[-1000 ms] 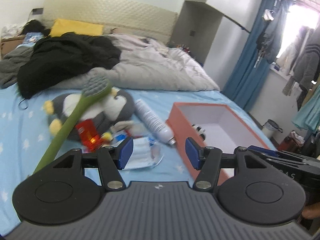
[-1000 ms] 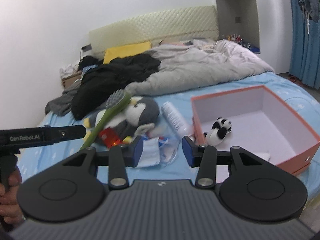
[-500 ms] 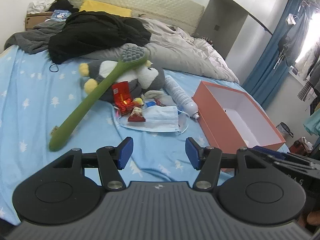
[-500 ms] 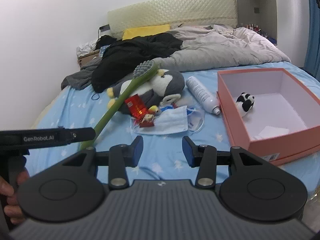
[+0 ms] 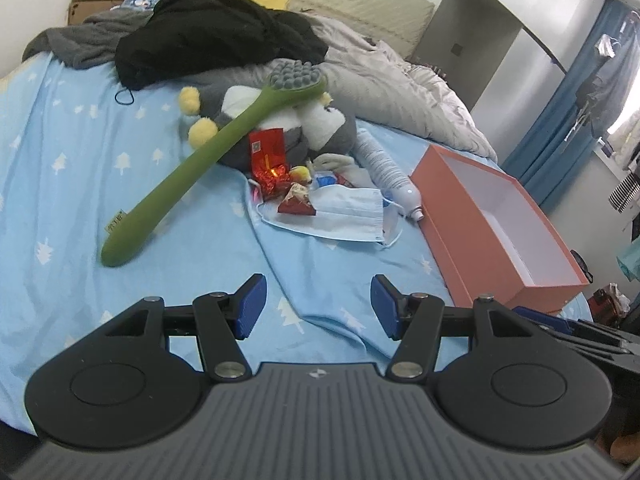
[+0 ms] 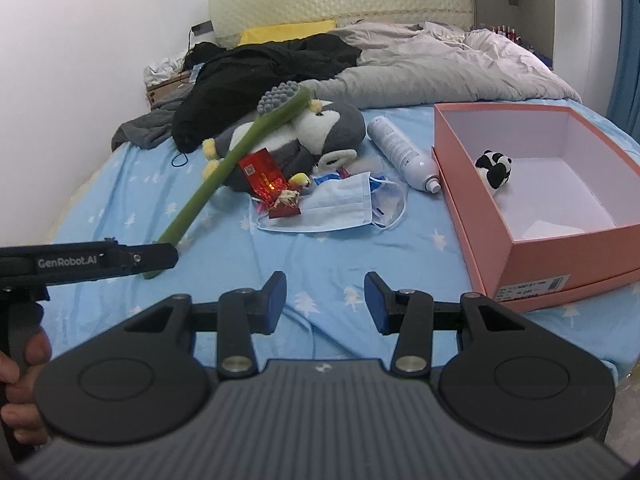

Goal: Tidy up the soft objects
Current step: 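Withdraw both tools from the pink box back over the bed, then grasp the red snack packet with the left tool while the right tool grasps the blue mask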

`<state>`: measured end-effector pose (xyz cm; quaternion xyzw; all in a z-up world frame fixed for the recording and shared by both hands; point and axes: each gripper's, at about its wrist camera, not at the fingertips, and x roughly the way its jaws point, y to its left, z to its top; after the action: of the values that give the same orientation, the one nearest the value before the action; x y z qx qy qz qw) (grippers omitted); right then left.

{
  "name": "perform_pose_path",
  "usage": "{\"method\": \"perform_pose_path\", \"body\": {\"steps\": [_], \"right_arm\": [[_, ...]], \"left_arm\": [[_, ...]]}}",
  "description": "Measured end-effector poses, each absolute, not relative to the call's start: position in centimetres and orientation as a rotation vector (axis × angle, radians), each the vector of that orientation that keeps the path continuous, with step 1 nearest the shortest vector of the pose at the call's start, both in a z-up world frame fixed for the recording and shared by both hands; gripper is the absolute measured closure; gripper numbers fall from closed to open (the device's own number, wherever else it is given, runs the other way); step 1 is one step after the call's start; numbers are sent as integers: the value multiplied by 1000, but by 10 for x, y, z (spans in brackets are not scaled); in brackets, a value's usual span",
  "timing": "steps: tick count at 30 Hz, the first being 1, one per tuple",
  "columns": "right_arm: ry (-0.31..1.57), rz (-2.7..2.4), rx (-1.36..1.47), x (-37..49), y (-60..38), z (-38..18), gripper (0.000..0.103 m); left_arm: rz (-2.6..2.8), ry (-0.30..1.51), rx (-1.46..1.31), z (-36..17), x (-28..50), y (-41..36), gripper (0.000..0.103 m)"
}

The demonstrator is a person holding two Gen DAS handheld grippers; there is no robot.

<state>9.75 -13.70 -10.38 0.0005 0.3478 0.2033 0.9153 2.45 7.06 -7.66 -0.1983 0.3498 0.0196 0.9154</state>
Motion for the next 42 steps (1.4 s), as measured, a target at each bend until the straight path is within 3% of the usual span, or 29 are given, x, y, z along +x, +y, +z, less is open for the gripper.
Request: {"method": "perform_pose_path", "body": {"steps": [23, 42], "right_arm": [[778, 435, -18, 234, -107, -187, 57], [764, 477, -34, 304, -90, -229, 59]], "left_arm": [[14, 756, -441, -169, 169, 91, 39], [40, 722, -441, -201, 253, 98, 39]]}}
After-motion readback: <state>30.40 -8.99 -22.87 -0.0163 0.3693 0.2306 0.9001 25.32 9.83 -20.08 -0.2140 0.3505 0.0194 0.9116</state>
